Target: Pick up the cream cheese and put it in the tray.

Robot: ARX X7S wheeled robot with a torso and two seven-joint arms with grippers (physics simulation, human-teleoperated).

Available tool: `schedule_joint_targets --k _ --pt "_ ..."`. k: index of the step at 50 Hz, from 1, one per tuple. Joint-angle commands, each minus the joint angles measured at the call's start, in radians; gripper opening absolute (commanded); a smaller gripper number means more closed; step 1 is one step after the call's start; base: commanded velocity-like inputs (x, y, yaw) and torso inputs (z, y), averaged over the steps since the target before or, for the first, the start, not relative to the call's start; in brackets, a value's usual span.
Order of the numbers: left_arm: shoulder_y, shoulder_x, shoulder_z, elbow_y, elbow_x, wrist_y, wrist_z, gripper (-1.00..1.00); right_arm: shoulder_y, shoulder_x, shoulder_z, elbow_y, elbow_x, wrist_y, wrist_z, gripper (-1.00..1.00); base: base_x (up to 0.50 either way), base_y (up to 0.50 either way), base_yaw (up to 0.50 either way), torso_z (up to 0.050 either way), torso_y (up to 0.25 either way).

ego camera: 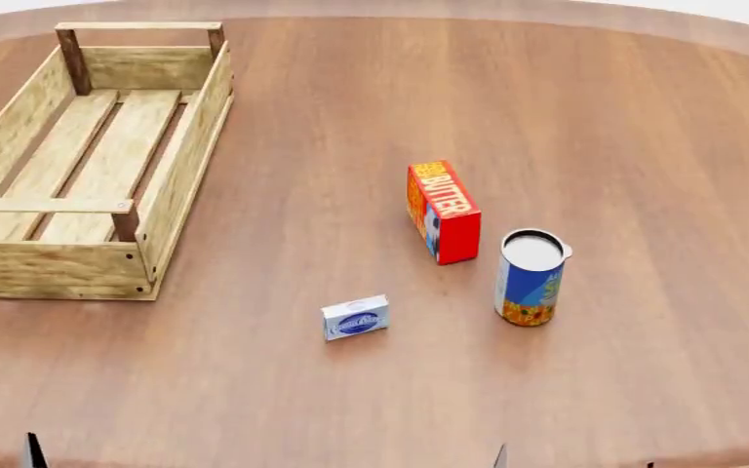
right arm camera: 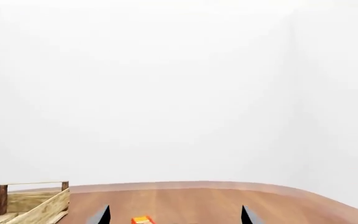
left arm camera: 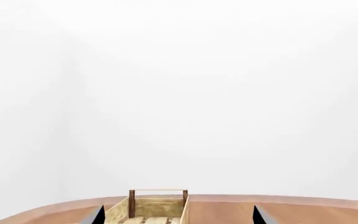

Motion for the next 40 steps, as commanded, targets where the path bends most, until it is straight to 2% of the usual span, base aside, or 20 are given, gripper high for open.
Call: schedule_joint_targets --k 1,16,40 --pt "0.030 -0.019 -0.003 -0.010 0.005 0.163 -0.038 1.00 -0.023 0.015 -0.007 0.002 -0.004 -0.124 0.036 1.00 0.00 0.00 0.00 0.000 0.000" --pt "0.023 -0.046 -0.012 0.008 -0.063 0.141 -0.064 1.00 -0.006 0.019 -0.010 0.032 -0.050 -0.147 0.088 1.00 0.00 0.00 0.00 0.000 0.000" --pt "0.012 -0.060 0.010 0.003 -0.055 0.117 -0.086 1.00 0.004 0.044 -0.045 0.045 -0.054 -0.128 0.119 1.00 0.08 0.00 0.00 0.000 0.000"
